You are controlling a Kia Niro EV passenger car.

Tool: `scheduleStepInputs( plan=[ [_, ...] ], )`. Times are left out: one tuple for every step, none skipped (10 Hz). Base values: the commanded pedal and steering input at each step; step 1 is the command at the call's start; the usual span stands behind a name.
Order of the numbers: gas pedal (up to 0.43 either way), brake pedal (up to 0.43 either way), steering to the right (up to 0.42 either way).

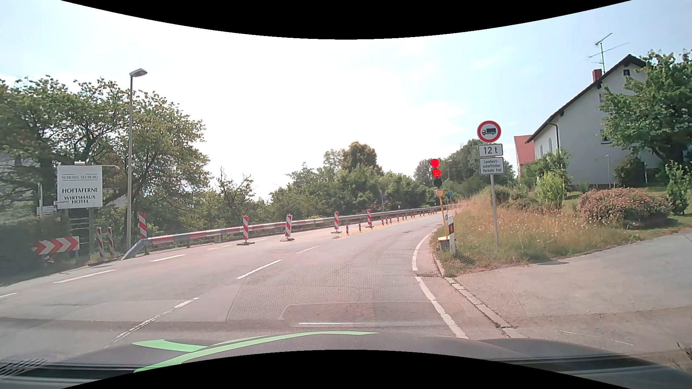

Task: Follow the waypoints while adhering to traffic rules and regulations

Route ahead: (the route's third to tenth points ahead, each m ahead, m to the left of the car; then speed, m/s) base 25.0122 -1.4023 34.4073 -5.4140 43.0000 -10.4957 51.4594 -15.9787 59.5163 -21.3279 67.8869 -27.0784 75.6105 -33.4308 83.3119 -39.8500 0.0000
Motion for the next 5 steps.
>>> scheduleStepInputs(
  plan=[
    [0.000,0.329,0.072],
    [0.000,0.329,0.072],
    [0.000,0.329,0.072],
    [0.000,0.329,0.072],
    [0.000,0.329,0.072]
  ],
)
